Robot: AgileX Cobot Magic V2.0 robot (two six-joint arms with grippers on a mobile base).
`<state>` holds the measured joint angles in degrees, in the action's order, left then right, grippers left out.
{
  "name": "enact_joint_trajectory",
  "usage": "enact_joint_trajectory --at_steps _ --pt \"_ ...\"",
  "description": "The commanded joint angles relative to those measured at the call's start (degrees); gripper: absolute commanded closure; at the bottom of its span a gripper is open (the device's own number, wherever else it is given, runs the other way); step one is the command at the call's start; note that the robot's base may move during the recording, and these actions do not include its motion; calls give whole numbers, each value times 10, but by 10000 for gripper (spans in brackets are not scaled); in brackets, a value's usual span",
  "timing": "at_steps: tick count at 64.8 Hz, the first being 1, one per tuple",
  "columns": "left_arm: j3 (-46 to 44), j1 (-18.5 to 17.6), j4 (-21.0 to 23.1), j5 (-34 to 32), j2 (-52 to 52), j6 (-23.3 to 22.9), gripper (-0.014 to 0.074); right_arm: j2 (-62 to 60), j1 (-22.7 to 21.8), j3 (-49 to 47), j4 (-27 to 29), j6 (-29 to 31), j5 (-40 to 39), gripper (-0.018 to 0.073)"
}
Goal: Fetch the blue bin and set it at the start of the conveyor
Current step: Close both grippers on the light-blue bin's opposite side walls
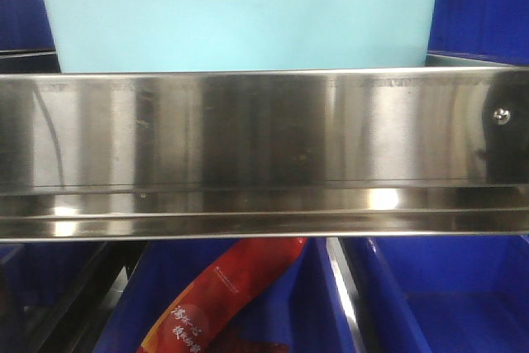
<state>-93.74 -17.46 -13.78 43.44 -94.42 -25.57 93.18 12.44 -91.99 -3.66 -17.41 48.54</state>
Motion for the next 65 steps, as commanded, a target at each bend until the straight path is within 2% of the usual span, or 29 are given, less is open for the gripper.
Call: enact_joint_trajectory --at_steps 1,21,25,29,33,35,39,41,46,65 --pt "-7 -3 -6 3 -8 -8 707 25 10 -33 -19 -6 10 700" --pt "-7 1 -16 4 -25 -8 703 74 33 -75 -62 -7 22 701" --pt "-7 1 -16 11 -27 -8 661 76 33 -75 -62 -7 31 701" --pt "-7 1 -16 12 -27 -8 561 76 33 -75 -62 -18 32 695" --pt "-7 1 -16 8 -27 -8 444 76 33 -78 -62 -20 35 627" --pt "-7 1 -16 5 -27 -8 373 76 33 -79 -62 -20 38 554" --pt "-7 1 -17 5 -27 -13 293 76 33 -80 -62 -20 38 417" --pt "-7 2 -22 7 -27 -30 262 76 33 -80 -62 -20 36 361" --pt "-6 4 -44 14 -27 -58 260 79 31 -80 -62 -31 35 284" --pt "-2 10 -50 21 -38 -66 272 107 19 -79 -57 -39 52 307"
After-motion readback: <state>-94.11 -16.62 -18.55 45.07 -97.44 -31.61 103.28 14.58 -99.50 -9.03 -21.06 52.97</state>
